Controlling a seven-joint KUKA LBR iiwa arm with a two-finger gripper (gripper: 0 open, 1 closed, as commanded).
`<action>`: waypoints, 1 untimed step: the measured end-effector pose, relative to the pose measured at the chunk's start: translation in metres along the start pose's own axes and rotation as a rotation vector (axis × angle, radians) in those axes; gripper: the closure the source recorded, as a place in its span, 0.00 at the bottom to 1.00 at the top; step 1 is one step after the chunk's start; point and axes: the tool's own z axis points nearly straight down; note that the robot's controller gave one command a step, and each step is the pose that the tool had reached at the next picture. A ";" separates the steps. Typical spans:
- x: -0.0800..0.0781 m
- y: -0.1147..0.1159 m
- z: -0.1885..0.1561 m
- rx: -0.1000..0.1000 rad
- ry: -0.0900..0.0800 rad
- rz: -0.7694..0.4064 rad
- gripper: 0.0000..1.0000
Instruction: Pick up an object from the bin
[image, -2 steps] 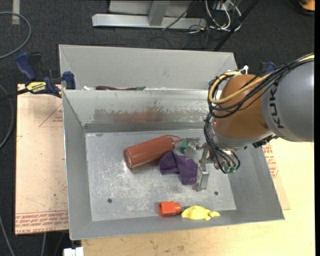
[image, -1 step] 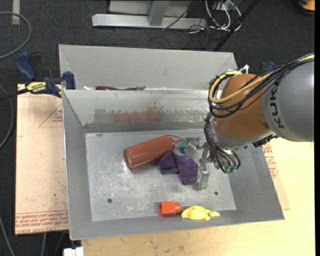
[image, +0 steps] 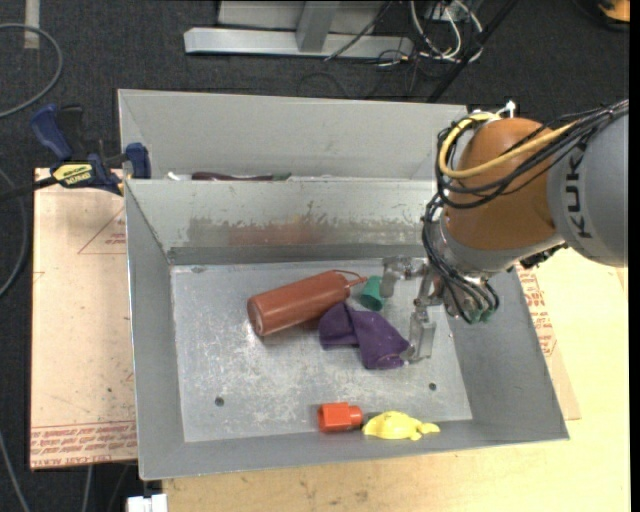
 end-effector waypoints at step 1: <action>0.011 0.009 -0.005 0.003 -0.018 0.041 0.00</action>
Offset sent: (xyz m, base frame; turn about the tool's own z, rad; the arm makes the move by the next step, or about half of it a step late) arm 0.0104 0.0782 -0.0223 0.1132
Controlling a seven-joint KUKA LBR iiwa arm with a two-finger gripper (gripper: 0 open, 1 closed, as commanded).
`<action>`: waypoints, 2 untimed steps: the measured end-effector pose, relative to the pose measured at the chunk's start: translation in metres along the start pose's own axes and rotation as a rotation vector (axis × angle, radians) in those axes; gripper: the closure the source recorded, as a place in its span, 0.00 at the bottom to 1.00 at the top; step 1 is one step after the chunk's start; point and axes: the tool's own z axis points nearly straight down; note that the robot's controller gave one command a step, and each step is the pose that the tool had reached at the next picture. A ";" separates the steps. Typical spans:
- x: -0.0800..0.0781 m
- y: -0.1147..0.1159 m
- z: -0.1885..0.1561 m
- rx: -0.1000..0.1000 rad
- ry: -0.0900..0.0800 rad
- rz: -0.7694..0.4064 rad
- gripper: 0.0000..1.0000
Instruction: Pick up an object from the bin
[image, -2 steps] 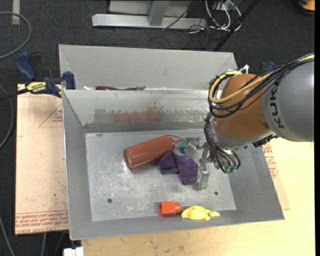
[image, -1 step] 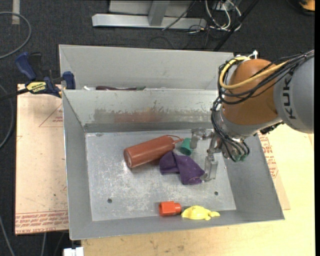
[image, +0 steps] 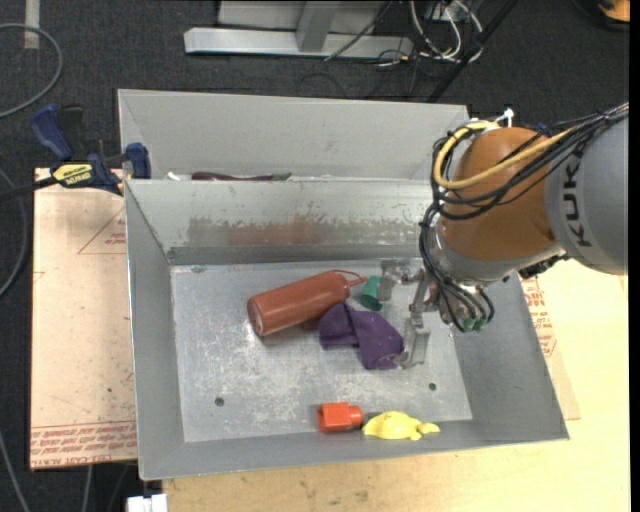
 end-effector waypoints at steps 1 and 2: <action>0.002 0.023 0.021 0.001 0.019 0.245 0.00; -0.003 0.030 0.021 0.000 0.015 0.275 0.00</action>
Offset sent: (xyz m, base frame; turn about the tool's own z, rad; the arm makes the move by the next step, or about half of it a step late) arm 0.0532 0.0935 -0.0565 0.0753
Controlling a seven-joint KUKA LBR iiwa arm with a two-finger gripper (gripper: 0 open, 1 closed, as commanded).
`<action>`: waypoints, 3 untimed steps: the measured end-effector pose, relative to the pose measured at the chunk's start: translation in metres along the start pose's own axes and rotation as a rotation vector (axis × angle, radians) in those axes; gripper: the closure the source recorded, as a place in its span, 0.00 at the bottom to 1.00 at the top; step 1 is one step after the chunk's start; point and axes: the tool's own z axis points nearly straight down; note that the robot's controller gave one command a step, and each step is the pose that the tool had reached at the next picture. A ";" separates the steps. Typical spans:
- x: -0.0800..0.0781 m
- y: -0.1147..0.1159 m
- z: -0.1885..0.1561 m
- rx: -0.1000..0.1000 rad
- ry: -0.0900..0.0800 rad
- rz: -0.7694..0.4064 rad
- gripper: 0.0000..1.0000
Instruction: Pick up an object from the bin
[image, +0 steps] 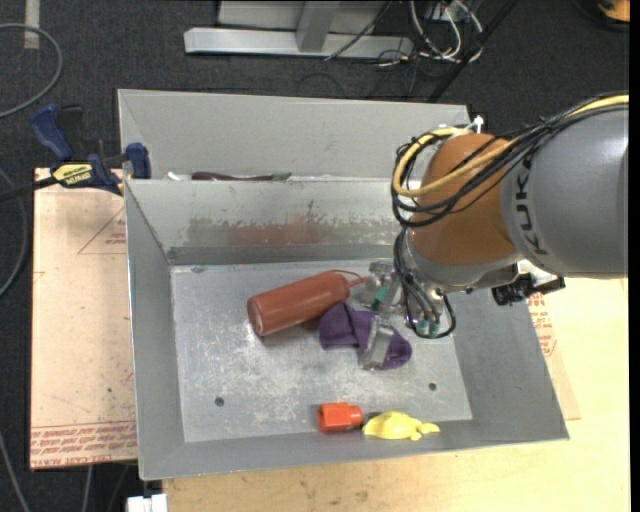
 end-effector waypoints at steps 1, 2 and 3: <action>-0.015 0.011 -0.029 0.000 0.009 -0.130 0.00; -0.010 0.027 -0.015 -0.003 -0.015 -0.150 0.00; -0.013 0.037 0.039 -0.003 0.000 -0.124 0.00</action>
Offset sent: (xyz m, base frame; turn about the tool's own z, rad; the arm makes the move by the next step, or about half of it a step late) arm -0.0034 0.0683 -0.0921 0.0454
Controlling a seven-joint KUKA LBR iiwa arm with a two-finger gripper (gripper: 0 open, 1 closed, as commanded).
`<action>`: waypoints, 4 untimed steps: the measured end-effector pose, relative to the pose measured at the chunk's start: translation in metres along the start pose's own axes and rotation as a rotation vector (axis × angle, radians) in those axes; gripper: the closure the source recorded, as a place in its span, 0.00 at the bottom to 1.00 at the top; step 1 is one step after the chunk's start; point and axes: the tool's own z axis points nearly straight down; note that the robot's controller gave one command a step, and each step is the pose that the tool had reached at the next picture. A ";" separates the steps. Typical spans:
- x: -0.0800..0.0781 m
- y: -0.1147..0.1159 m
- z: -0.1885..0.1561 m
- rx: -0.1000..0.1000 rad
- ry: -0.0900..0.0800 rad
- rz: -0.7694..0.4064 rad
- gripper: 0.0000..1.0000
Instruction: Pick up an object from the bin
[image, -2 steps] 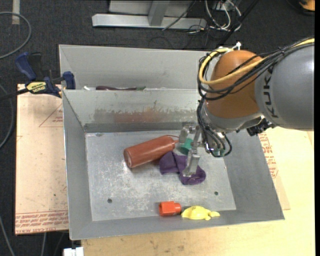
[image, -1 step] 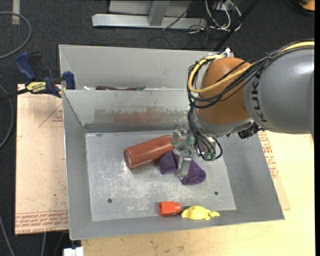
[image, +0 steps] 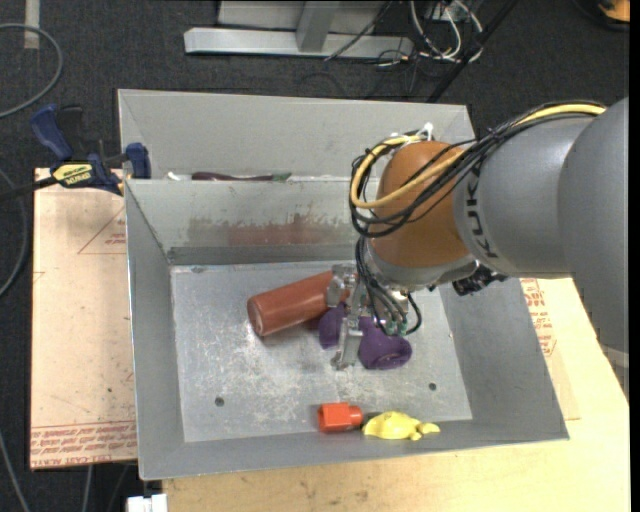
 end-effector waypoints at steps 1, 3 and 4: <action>-0.002 0.001 0.014 0.001 -0.001 -0.042 0.00; -0.028 0.031 0.014 -0.002 -0.011 -0.069 0.00; -0.026 0.016 0.024 -0.001 0.004 -0.108 0.00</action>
Offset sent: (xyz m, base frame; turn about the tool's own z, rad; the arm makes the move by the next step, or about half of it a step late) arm 0.0440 0.0229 0.0257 -0.1372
